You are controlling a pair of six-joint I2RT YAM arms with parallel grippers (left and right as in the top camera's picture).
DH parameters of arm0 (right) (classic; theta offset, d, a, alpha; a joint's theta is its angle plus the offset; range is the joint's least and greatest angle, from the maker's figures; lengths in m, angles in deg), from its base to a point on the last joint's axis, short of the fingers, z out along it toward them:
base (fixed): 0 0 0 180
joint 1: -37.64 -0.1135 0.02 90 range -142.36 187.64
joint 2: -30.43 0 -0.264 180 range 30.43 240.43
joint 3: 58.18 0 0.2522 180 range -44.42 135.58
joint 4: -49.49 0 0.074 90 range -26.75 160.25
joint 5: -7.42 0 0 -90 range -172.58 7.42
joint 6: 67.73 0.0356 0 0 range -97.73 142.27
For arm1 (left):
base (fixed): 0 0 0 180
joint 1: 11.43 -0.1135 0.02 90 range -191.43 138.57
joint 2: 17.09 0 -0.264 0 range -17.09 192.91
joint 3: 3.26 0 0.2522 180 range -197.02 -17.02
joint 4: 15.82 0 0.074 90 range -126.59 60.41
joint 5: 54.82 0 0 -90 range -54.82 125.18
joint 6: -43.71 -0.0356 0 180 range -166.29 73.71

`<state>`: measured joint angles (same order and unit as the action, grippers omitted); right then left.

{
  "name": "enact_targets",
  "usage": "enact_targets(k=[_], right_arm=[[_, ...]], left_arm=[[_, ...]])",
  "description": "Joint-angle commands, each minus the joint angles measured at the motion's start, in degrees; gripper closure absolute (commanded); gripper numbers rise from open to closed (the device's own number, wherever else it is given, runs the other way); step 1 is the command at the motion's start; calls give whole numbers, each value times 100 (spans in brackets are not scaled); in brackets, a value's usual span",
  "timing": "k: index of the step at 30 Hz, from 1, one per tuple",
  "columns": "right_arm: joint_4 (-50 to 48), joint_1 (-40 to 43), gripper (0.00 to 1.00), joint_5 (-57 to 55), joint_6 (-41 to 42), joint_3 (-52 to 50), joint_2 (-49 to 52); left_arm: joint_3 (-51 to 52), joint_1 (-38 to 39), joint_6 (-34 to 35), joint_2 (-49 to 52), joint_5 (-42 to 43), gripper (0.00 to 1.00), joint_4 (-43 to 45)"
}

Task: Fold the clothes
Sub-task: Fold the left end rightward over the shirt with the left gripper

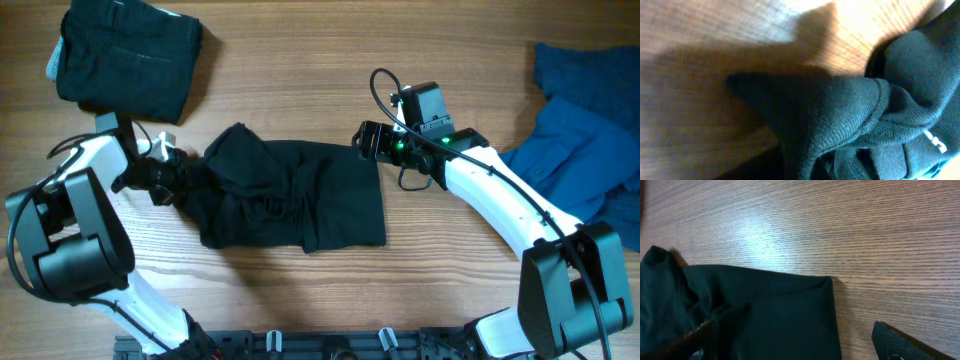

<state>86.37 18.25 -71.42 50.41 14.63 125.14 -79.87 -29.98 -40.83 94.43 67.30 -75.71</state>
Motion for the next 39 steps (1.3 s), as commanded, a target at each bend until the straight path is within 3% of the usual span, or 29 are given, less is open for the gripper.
enact_targets(k=[1, 5, 14, 23, 31, 39], right_arm=[[7, -13, 0, 90, -118, -57, 76], [2, -13, 0, 90, -111, -57, 76], [39, -13, 0, 85, -111, -57, 76], [50, -13, 0, 83, -116, -57, 76], [46, -13, 0, 81, -114, -57, 76], [46, -13, 0, 85, -96, -57, 76]], left_arm=[[-435, -9, 227, 50, -531, 96, -437], [-822, 68, 308, -199, -1104, 96, -968], [-984, 264, 1478, -896, -2151, 96, -1143], [-1375, 262, 1781, -1071, -3405, 96, -1436], [-2312, 358, 1930, -1071, -3429, 96, -2253], [-2433, 798, 2059, -1071, -3591, 96, -2699]])
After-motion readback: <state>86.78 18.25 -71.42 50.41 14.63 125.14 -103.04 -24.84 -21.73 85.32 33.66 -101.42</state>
